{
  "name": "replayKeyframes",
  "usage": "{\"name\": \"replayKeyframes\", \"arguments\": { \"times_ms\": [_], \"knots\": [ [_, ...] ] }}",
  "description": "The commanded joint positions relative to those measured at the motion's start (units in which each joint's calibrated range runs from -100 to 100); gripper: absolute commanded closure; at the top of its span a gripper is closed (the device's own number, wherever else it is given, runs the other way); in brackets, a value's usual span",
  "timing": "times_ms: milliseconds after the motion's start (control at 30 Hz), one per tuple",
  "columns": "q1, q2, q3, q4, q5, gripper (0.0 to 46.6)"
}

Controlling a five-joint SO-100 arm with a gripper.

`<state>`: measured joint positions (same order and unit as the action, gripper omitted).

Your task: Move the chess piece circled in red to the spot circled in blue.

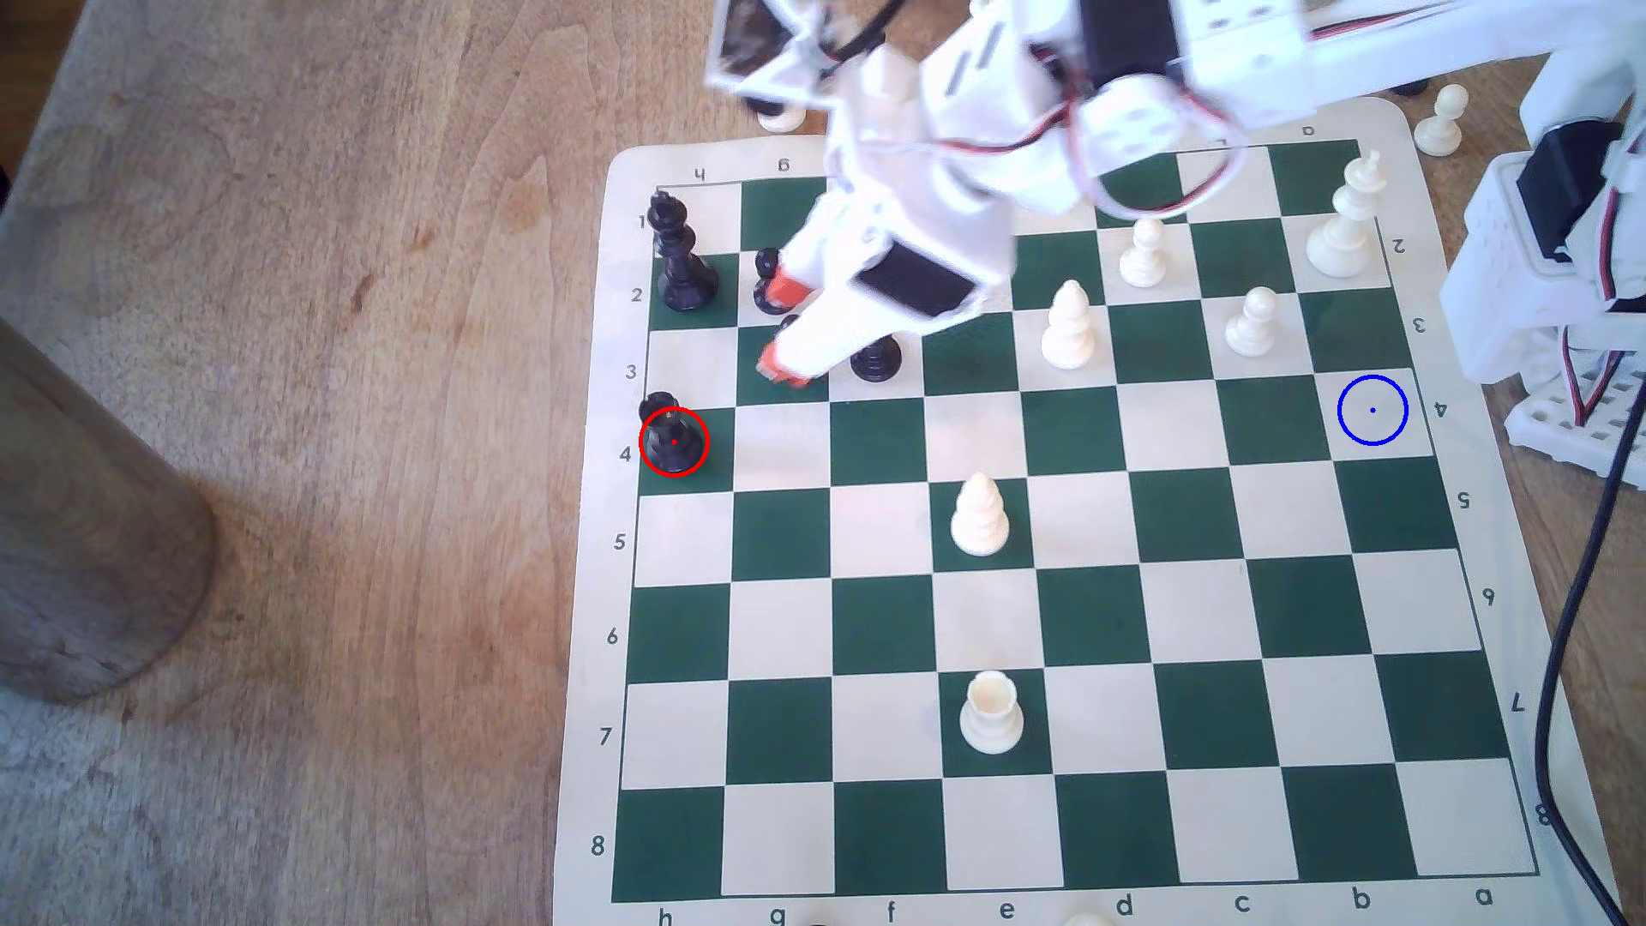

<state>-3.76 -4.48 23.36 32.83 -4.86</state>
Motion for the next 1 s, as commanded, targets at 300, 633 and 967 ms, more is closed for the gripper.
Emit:
{"name": "replayKeyframes", "arguments": {
  "times_ms": [300,633,967],
  "knots": [
    [-0.5,7.1,-13.1,-1.2,-0.2,32.3],
    [-0.4,13.1,-12.1,-7.4,0.2,29.9],
    [-0.3,16.6,-12.2,-12.2,0.6,30.0]
  ]
}}
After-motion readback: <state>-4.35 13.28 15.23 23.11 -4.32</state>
